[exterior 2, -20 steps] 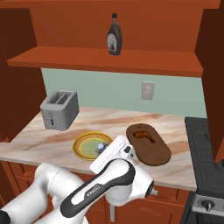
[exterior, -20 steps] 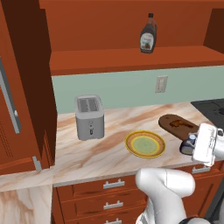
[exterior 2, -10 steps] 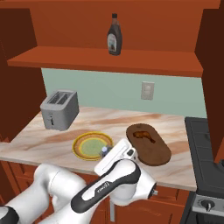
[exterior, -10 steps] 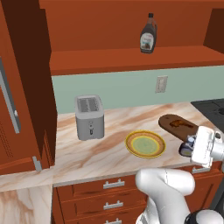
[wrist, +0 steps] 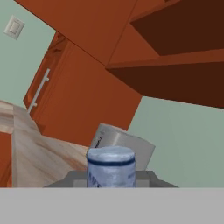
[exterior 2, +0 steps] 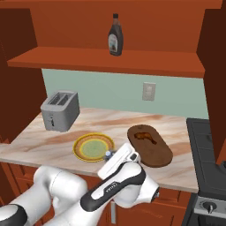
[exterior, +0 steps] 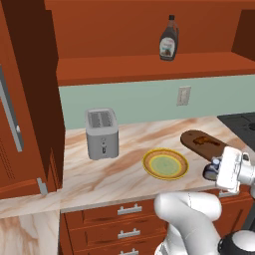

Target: Pick the chicken drumstick from the plate and place it on the cutting board. Then pick the condiment bottle from the cabinet and place it next to the cutting board.

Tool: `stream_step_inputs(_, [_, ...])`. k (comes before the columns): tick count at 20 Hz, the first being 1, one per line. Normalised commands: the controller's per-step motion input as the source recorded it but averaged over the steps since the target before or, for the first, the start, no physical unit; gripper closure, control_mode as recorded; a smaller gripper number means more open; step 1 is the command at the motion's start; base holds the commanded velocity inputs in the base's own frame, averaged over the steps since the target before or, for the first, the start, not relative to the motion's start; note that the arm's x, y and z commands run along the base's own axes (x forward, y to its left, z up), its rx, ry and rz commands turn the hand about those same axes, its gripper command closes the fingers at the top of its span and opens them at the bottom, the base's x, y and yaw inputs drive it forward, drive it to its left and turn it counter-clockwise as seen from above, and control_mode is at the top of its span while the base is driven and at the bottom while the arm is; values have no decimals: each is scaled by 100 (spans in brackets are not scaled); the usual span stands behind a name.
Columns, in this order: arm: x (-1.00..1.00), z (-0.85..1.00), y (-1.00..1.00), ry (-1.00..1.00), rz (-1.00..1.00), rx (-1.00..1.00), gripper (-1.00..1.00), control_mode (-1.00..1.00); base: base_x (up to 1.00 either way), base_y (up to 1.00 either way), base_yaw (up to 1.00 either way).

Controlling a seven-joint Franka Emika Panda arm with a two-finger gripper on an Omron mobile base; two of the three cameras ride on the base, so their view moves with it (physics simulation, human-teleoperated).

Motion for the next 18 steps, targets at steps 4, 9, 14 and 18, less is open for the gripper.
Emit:
stream_step_inputs(4, [8,-20,-5,0,0,0,100,-100,0,0,0])
stream_step_inputs(9, [10,-18,-4,0,0,0,100,-100,0,0,0])
stream_step_inputs(14, [16,-17,-6,0,0,0,100,-100,0,0,0])
stream_step_inputs(18, [16,-14,-7,0,0,1,100,-100,0,0,0])
